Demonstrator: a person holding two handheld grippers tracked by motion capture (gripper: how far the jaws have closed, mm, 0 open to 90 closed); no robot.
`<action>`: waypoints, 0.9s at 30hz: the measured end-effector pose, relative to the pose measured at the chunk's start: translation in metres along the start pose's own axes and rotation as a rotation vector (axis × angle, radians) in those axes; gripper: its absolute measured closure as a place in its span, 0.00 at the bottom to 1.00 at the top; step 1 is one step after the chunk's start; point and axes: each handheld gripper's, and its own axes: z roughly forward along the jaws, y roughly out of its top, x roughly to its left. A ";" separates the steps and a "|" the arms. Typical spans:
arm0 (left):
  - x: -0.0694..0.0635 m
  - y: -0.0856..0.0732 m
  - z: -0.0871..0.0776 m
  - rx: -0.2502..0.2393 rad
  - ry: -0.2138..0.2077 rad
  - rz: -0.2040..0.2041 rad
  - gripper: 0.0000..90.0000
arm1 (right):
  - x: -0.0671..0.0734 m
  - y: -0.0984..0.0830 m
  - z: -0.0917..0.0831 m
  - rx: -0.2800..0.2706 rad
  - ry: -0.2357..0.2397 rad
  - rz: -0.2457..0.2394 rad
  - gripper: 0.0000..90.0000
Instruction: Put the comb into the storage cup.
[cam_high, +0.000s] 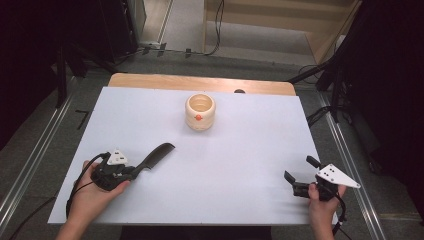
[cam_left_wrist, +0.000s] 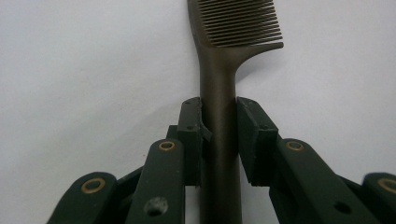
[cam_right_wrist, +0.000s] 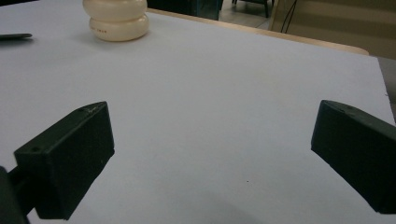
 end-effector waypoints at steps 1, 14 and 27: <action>0.000 -0.001 0.000 -0.007 -0.003 -0.006 0.80 | 0.000 0.000 0.000 0.000 0.000 0.000 0.00; -0.004 0.002 0.002 -0.061 0.003 -0.005 0.80 | 0.000 0.000 0.000 -0.001 0.000 0.000 0.00; -0.012 0.010 -0.007 -0.197 0.049 -0.025 0.80 | -0.002 0.001 -0.002 -0.011 -0.002 0.011 0.00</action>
